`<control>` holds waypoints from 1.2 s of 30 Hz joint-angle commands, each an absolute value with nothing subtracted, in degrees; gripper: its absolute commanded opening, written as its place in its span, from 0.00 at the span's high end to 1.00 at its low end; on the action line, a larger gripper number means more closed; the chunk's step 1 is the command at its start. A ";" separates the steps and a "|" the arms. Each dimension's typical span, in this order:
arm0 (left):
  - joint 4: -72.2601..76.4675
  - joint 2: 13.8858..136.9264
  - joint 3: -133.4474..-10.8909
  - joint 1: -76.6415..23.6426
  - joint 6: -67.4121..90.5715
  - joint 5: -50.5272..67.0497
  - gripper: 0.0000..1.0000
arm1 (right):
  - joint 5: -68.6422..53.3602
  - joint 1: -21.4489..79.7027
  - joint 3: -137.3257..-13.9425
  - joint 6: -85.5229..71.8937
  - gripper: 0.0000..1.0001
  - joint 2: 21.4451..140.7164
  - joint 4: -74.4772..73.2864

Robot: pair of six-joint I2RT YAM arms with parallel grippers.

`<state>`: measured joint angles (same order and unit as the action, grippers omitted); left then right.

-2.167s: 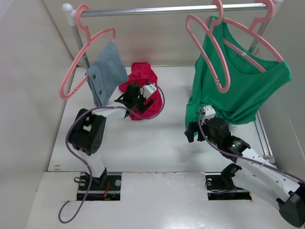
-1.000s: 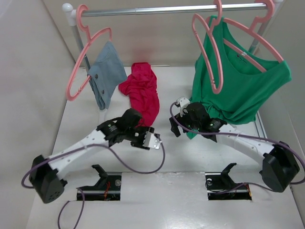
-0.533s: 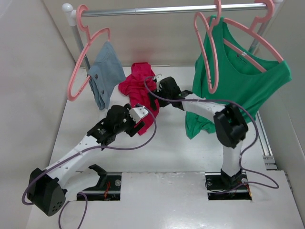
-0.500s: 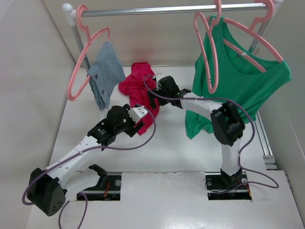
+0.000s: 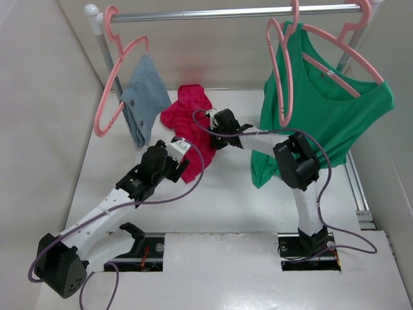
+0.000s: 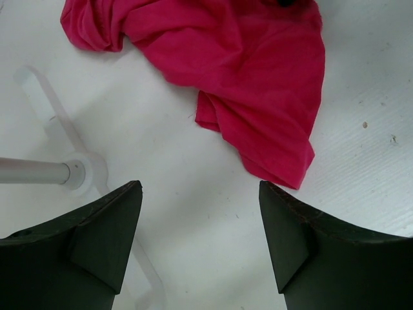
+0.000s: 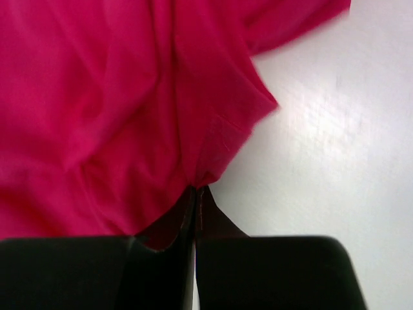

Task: Place the t-shirt on the hanger
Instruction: Move the tshirt to the center of the board

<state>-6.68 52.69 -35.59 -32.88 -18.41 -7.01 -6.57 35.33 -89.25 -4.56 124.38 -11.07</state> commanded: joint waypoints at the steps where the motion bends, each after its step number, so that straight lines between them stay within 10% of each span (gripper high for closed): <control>1: -4.57 53.78 -35.16 -32.61 -17.92 -6.86 0.30 | -7.22 36.04 -81.50 -3.08 1.00 117.53 -13.45; 18: 11.84 83.55 -46.72 -34.54 -38.67 4.21 0.24 | -6.77 40.34 -50.55 -8.08 1.00 67.53 -31.29; 36: -3.15 95.90 -55.37 -33.05 -46.39 17.74 0.45 | -3.16 37.88 -48.87 -5.81 1.00 61.79 -30.76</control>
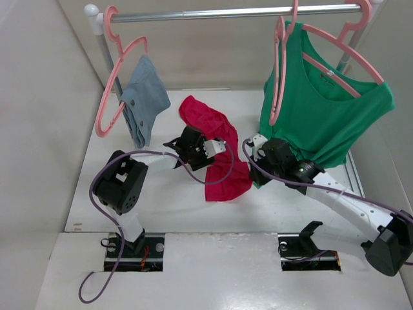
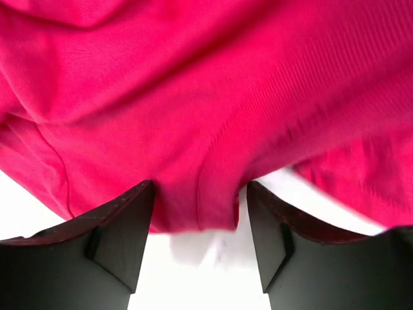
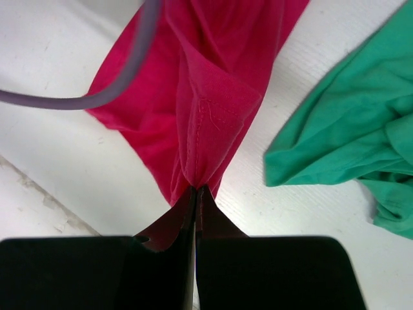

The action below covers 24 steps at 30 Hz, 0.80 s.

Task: Place the t-shirt on the hanger
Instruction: Move the tshirt to the center of the board

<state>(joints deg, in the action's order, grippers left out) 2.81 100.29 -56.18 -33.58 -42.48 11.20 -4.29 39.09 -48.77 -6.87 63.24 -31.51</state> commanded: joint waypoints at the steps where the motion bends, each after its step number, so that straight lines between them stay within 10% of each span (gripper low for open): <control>1: -3.86 95.89 -54.85 -33.05 -46.41 18.28 0.46 | -3.16 37.10 -48.87 -5.02 1.00 61.79 -30.76; 7: -2.64 97.38 -53.70 -33.75 -45.54 13.63 1.00 | -3.69 35.16 -50.45 -2.99 1.00 63.63 -30.15; 24: -25.47 74.19 -80.40 -23.46 -38.06 13.62 1.00 | 7.73 28.04 -66.52 4.12 1.00 75.76 -29.44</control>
